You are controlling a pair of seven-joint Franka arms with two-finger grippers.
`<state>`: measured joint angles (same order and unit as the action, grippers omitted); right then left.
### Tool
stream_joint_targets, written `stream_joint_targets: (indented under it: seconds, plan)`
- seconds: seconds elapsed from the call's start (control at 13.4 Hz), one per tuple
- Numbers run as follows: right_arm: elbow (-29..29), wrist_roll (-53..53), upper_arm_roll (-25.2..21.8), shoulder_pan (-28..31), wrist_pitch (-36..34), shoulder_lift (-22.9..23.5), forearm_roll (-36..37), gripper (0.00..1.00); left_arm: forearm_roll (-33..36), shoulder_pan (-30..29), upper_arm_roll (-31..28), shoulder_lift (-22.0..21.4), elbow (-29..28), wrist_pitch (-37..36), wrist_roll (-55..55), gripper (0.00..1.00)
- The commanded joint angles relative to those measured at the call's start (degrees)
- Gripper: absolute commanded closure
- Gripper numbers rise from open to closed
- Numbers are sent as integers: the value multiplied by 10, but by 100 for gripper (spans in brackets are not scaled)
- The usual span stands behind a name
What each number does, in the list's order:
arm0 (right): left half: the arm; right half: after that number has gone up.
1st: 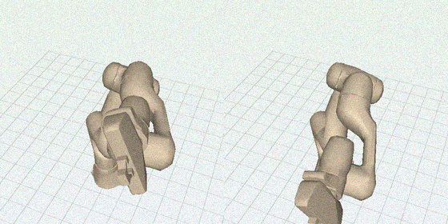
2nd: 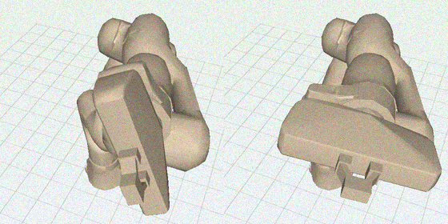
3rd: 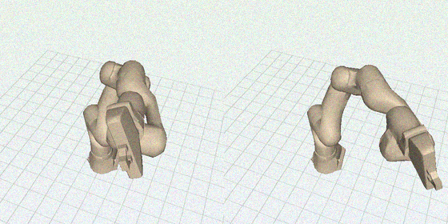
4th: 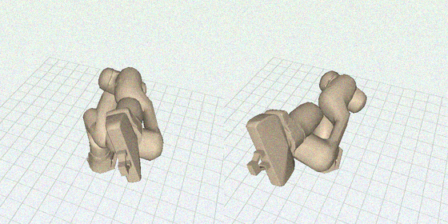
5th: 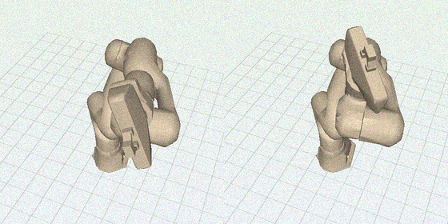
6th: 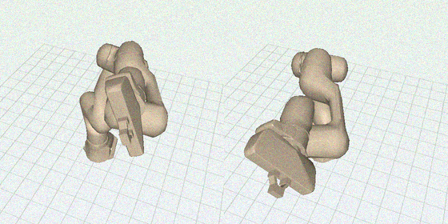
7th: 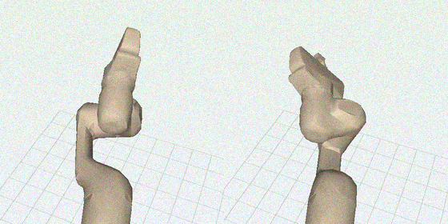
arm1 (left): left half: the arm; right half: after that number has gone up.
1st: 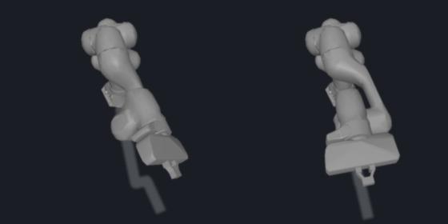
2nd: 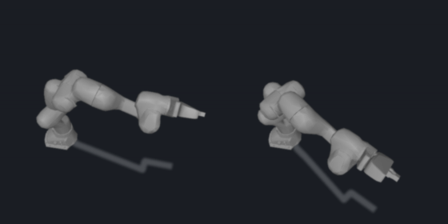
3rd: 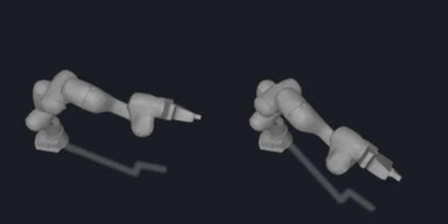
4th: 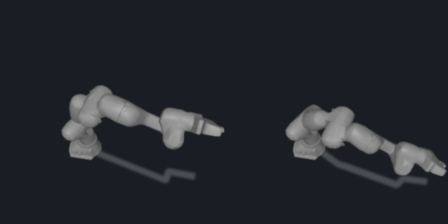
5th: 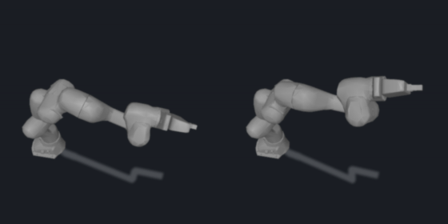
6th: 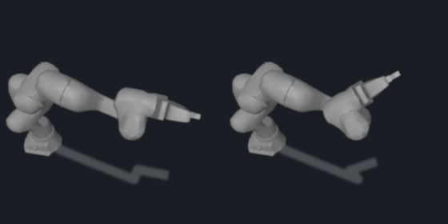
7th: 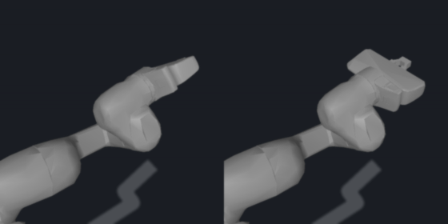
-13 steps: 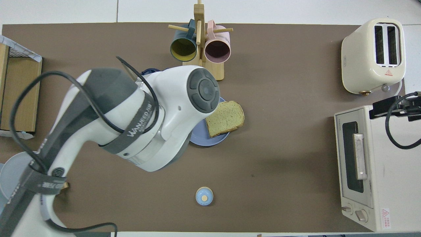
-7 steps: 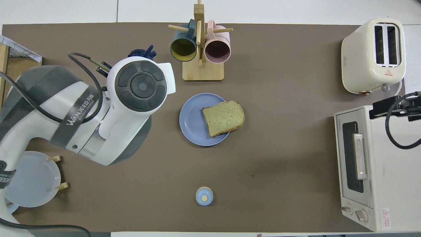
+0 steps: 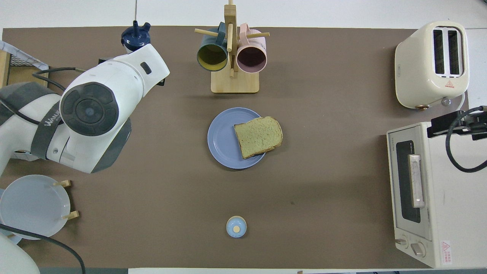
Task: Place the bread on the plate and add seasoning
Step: 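Carry the bottle back beside the mug rack with the left gripper, then lower the bottle upright onto the table and open the left gripper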
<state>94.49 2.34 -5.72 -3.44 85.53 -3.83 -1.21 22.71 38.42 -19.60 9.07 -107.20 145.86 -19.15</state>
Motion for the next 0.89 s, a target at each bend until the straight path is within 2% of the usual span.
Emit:
stream_joint_targets:
  seconds: [0.0,0.15,0.45,0.6,0.82]
  plan:
    - [3,-12,4,5,2,-2,-1,0,-7,-36,6,-21,-67,127,-32,100]
    - [3,-12,4,5,2,-2,-1,0,-7,-55,6,3,-92,224,-58,100]
    - [3,-11,4,5,2,-2,-1,0,-7,-80,7,61,-94,357,-85,100]
    - [3,-12,4,5,2,-2,-1,0,-7,-82,6,113,-93,428,-98,100]
    - [3,-11,4,5,2,-2,-1,0,-6,-89,5,158,-84,487,-94,100]
